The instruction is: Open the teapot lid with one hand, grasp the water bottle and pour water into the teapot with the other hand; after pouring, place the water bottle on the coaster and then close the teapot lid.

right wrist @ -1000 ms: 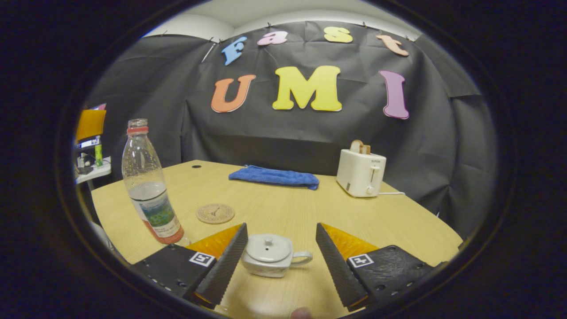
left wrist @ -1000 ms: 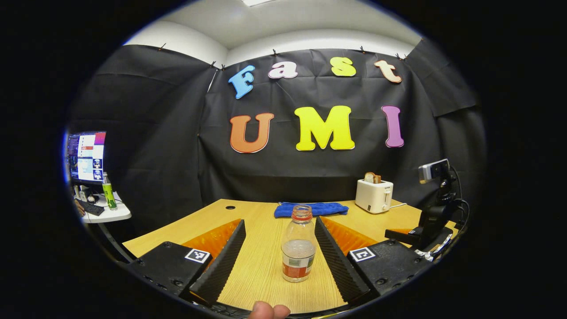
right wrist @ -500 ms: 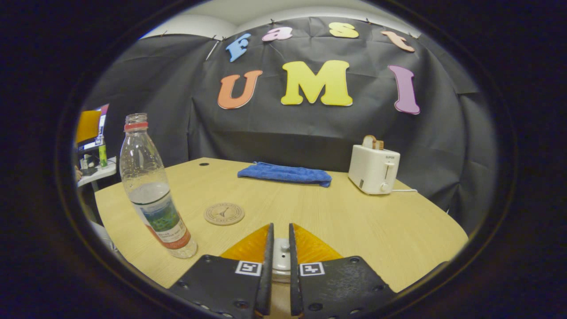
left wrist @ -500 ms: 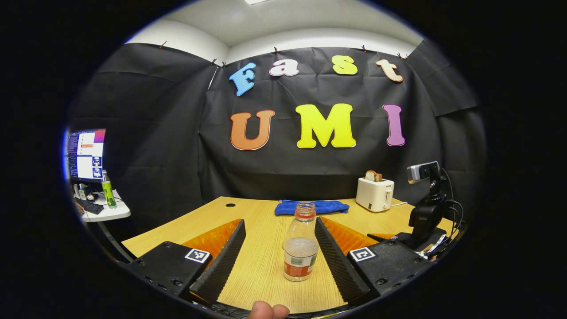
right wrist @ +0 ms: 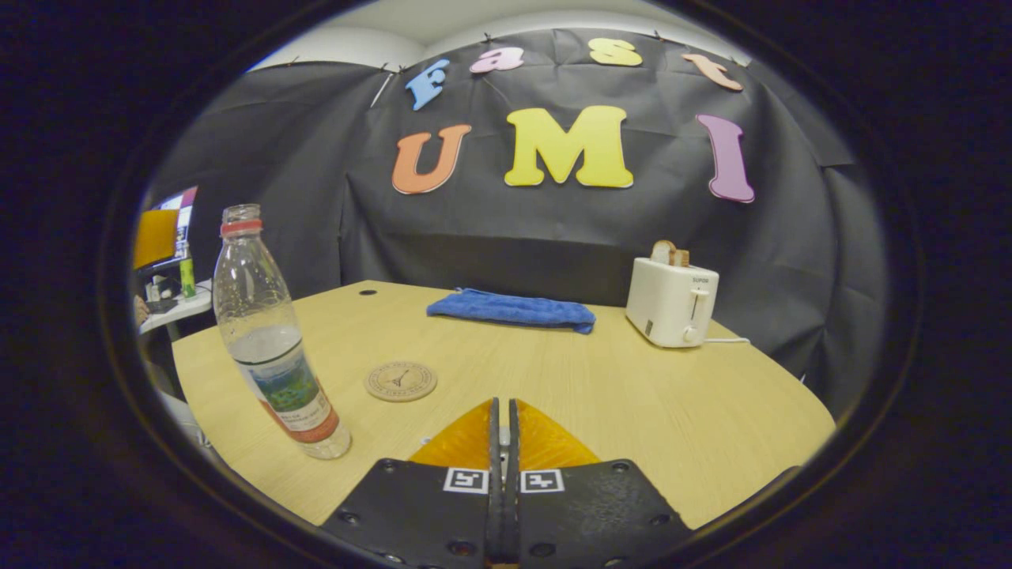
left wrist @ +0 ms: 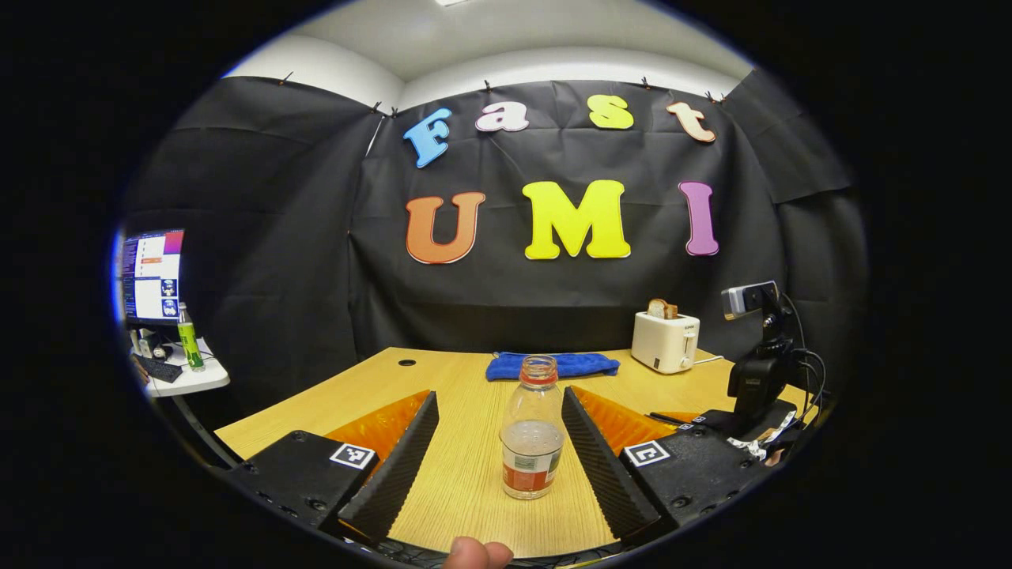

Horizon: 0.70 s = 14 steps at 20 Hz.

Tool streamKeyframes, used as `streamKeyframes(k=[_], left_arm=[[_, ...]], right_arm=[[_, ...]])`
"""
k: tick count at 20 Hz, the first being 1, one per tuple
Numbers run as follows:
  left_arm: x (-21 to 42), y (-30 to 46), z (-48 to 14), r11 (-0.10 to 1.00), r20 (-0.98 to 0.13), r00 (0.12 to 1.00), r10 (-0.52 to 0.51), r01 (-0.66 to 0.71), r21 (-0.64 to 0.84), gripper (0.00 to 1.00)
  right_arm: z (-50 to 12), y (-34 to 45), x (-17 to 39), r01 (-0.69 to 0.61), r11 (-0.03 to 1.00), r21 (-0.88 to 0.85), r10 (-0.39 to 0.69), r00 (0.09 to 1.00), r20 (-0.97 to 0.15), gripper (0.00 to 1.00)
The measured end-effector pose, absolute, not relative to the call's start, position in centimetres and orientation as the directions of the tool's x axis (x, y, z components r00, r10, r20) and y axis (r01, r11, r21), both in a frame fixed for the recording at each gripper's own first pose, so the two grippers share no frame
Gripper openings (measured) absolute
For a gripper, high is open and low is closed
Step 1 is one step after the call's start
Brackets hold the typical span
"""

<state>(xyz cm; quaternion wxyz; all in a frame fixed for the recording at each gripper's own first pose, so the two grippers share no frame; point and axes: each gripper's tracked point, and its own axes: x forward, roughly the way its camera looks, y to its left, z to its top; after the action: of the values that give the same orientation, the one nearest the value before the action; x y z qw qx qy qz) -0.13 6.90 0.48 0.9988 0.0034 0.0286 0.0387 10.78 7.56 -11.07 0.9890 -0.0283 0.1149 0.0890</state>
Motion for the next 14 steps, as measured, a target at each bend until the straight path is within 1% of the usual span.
streamKeyframes(k=[6, 12, 14], left_arm=[[-0.1, 6.7, -0.3, 0.998, -0.077, 0.995, 0.064, -0.063, 0.004, 0.98], [0.5, 6.0, -1.3, 0.999, -0.099, 0.994, 0.051, -0.052, -0.01, 0.98], [0.3, 5.6, -2.9, 0.998, -0.122, 0.991, 0.056, -0.06, -0.023, 0.98]], right_arm=[[-8.2, 6.7, 10.2, -0.183, 0.983, -0.023, 0.176, 0.968, -0.177, 0.0], [-6.6, 5.8, 8.7, -0.195, 0.981, -0.013, 0.191, 0.969, -0.156, 0.0], [-6.6, 5.4, 8.4, -0.204, 0.979, -0.01, 0.2, 0.968, -0.153, 0.0]])
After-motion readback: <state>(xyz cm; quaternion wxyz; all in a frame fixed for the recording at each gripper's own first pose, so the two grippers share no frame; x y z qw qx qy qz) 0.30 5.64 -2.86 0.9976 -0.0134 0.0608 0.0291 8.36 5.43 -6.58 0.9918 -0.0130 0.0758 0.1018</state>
